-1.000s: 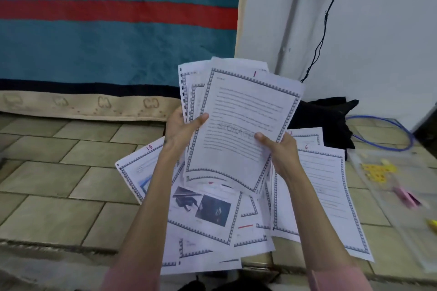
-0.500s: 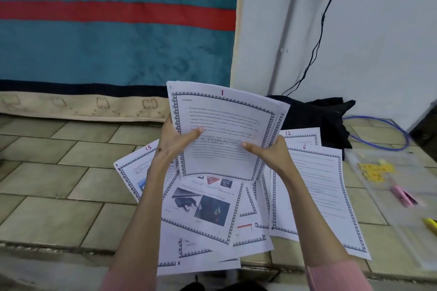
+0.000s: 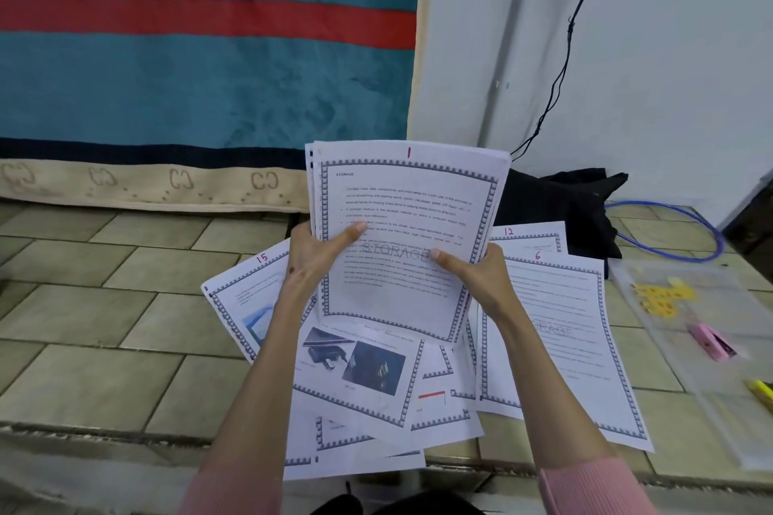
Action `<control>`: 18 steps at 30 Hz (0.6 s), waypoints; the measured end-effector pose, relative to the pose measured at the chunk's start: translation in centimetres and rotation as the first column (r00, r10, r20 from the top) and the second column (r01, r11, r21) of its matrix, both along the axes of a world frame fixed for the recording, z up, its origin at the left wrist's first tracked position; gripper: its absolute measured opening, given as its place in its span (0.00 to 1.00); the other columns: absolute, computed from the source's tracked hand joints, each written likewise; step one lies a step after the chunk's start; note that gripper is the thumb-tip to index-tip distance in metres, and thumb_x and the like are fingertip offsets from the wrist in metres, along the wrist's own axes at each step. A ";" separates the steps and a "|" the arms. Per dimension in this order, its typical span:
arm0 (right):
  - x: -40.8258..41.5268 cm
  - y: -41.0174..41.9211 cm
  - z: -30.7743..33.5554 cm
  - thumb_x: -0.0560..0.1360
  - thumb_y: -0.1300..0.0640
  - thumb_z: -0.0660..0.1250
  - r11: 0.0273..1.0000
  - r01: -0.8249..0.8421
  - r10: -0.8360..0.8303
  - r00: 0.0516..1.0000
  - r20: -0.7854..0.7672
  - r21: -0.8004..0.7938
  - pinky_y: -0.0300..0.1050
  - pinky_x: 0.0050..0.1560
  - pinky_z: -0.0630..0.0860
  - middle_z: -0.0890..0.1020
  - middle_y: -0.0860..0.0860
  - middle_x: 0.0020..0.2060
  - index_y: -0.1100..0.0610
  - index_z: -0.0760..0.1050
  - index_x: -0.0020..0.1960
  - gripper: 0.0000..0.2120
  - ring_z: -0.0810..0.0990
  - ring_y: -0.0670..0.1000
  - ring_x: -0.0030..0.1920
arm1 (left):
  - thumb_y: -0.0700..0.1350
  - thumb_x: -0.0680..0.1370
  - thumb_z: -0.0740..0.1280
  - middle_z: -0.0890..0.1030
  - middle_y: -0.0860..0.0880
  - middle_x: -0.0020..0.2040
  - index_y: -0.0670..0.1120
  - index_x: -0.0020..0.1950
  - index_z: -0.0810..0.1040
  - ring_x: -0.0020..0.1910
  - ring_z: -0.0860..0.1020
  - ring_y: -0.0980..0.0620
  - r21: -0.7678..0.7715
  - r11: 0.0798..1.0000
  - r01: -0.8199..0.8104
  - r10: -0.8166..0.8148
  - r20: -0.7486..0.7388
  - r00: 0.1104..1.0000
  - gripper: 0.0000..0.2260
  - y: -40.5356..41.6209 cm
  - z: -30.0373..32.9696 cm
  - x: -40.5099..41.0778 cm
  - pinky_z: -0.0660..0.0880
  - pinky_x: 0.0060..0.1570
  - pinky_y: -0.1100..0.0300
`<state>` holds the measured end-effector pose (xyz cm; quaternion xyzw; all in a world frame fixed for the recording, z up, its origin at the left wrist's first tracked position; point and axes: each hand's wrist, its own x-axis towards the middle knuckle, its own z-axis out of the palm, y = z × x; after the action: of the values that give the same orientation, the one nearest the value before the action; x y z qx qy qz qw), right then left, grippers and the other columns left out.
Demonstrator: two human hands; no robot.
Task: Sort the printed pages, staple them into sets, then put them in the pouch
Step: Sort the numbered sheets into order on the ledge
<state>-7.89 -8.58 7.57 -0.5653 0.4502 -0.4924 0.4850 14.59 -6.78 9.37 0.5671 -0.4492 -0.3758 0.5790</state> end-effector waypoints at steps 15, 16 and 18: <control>0.3 -0.1 -1.7 0.55 0.50 0.81 0.991 -0.023 0.025 1.000 -0.011 0.135 0.50 0.53 0.80 0.85 0.49 0.49 0.56 0.80 0.54 0.29 0.84 0.48 0.49 | 0.45 0.68 0.76 0.80 0.58 0.41 0.53 0.44 0.78 0.42 0.78 0.62 0.036 0.998 0.043 -0.043 0.015 0.999 0.10 0.7 -0.7 0.3 0.76 0.38 0.70; 0.3 0.0 -1.7 0.55 0.50 0.81 0.991 -0.026 0.027 1.000 -0.005 0.134 0.50 0.53 0.80 0.85 0.49 0.49 0.55 0.81 0.53 0.28 0.84 0.48 0.49 | 0.45 0.67 0.76 0.80 0.58 0.41 0.52 0.46 0.78 0.42 0.78 0.62 0.032 0.999 0.040 -0.041 0.026 0.999 0.11 0.6 -0.8 0.4 0.75 0.39 0.69; 0.1 0.1 -1.7 0.55 0.51 0.81 0.990 -0.038 0.037 0.999 0.007 0.135 0.50 0.53 0.80 0.85 0.49 0.49 0.54 0.81 0.52 0.26 0.84 0.49 0.50 | 0.44 0.67 0.76 0.80 0.55 0.43 0.50 0.49 0.79 0.42 0.78 0.61 0.028 0.999 0.041 -0.042 0.043 0.998 0.13 0.6 -0.8 0.4 0.75 0.39 0.68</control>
<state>-7.80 -8.45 5.87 -0.5384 0.4706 -0.4531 0.5323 15.02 -6.15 8.58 0.5736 -0.4683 -0.3812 0.5534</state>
